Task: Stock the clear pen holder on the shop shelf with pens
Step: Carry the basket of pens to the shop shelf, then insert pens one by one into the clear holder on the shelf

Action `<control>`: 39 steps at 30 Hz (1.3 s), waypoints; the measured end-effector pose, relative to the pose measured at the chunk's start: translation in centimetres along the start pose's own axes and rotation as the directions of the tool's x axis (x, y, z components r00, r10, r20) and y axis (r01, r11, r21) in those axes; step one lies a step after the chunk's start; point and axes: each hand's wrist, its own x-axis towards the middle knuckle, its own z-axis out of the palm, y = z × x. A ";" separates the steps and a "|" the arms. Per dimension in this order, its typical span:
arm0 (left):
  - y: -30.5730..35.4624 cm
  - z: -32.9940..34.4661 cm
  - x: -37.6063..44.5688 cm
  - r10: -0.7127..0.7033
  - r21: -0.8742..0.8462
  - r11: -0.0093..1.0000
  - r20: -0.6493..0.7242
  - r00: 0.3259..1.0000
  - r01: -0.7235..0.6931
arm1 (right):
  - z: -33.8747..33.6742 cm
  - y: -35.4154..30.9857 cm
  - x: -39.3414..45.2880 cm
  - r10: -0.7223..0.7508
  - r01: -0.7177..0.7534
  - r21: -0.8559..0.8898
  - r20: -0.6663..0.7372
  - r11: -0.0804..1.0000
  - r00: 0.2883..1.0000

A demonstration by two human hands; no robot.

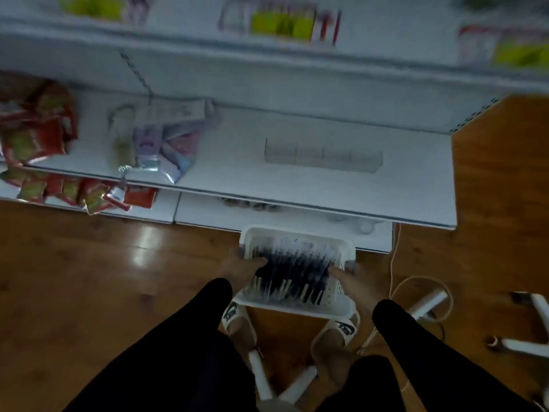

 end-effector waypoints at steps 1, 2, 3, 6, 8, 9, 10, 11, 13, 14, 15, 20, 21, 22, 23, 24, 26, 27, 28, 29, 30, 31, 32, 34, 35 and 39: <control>-1.6 1.0 2.2 -0.014 -0.021 1.000 -0.001 1.000 0.014 | 0.2 1.4 2.1 0.003 -0.003 -0.024 0.007 1.000 1.000; -2.9 1.9 4.1 -0.031 -0.030 0.999 -0.008 0.999 0.030 | 0.5 2.9 4.4 0.006 -0.006 -0.031 0.014 1.000 1.000; -4.4 2.7 6.3 -0.048 -0.022 0.999 -0.014 0.999 0.047 | 0.7 4.1 6.4 0.011 -0.010 -0.036 0.011 0.999 1.000; -8.2 5.2 12.0 -0.053 -0.005 0.999 -0.033 0.998 0.053 | 1.7 7.4 12.3 0.046 -0.046 -0.005 -0.031 0.999 0.998; -10.2 6.4 15.6 -0.056 0.004 0.998 -0.050 0.997 0.056 | 2.6 9.5 16.2 0.034 -0.034 0.026 -0.021 0.999 0.999; -10.9 7.0 17.1 -0.049 0.021 0.999 -0.056 0.997 0.050 | 3.0 10.6 17.9 0.031 -0.031 0.024 -0.025 0.999 0.999; -11.8 7.4 18.8 -0.048 0.034 0.998 -0.059 0.997 0.050 | 3.4 11.7 19.6 0.023 -0.022 0.028 -0.026 0.999 0.999; -12.5 7.7 20.2 -0.039 0.048 0.998 -0.061 0.997 0.042 | 3.7 12.6 21.3 0.013 -0.013 0.022 -0.029 1.000 0.999; -13.7 8.3 22.7 -0.024 0.077 0.997 -0.062 0.998 0.029 | 4.2 13.7 23.8 0.008 -0.006 0.034 -0.043 0.999 0.999; -14.2 8.5 23.8 -0.020 0.089 0.996 -0.058 0.998 0.025 | 4.5 14.3 24.9 0.008 -0.005 0.057 -0.051 0.998 0.999; -14.6 8.7 24.7 -0.018 0.102 0.995 -0.054 0.998 0.023 | 4.6 14.9 25.8 0.016 -0.013 0.060 -0.055 0.998 0.998; -16.2 9.5 28.2 0.007 0.171 0.985 -0.047 0.999 0.001 | 4.9 17.4 29.7 0.037 -0.024 0.120 -0.108 0.992 0.993; -16.5 9.7 29.0 0.009 0.178 0.984 -0.041 0.999 -0.001 | 4.9 17.8 30.3 0.046 -0.033 0.125 -0.108 0.992 0.993; -16.7 9.9 29.8 0.014 0.188 0.982 -0.037 0.999 -0.007 | 5.1 18.1 31.0 0.054 -0.040 0.127 -0.102 0.991 0.993; -16.9 10.1 30.5 0.024 0.199 0.980 -0.034 0.999 -0.017 | 5.2 18.4 31.8 0.058 -0.047 0.121 -0.094 0.991 0.994; -17.2 10.4 31.3 0.025 0.208 0.978 -0.031 0.999 -0.018 | 5.2 18.7 32.5 0.060 -0.049 0.115 -0.093 0.992 0.994; -17.6 10.8 32.9 0.028 0.216 0.976 -0.019 0.999 -0.024 | 5.3 18.9 33.8 0.066 -0.055 0.113 -0.094 0.992 0.993; -17.9 10.9 33.6 0.025 0.219 0.975 -0.012 1.000 -0.022 | 5.4 18.9 34.4 0.075 -0.064 0.114 -0.096 0.991 0.993; -18.1 11.0 34.3 0.024 0.220 0.975 -0.009 1.000 -0.021 | 5.5 18.7 34.9 0.072 -0.061 0.114 -0.094 0.992 0.993; -18.2 11.1 34.9 0.028 0.209 0.978 -0.013 1.000 -0.024 | 5.5 18.5 35.4 0.067 -0.057 0.110 -0.093 0.992 0.993; -18.4 11.1 35.4 0.032 0.200 0.979 -0.015 0.999 -0.029 | 5.6 18.4 35.9 0.058 -0.049 0.105 -0.086 0.993 0.995; -18.6 11.2 35.9 0.031 0.194 0.981 -0.017 0.999 -0.027 | 5.7 18.4 36.5 0.060 -0.051 0.108 -0.083 0.993 0.995; -18.7 11.2 36.3 0.027 0.196 0.980 -0.018 0.999 -0.023 | 5.7 18.6 37.1 0.070 -0.061 0.109 -0.076 0.992 0.995; -18.9 11.2 37.0 0.033 0.224 0.974 -0.018 0.999 -0.028 | 5.8 18.7 37.8 0.075 -0.066 0.110 -0.079 0.992 0.994; -19.0 11.2 37.3 0.041 0.241 0.970 -0.021 0.999 -0.035 | 5.8 18.6 37.9 0.072 -0.062 0.124 -0.083 0.990 0.994; -18.9 11.5 37.4 0.065 0.231 0.971 -0.040 0.997 -0.054 | 5.9 18.5 38.2 0.090 -0.079 0.126 -0.077 0.989 0.993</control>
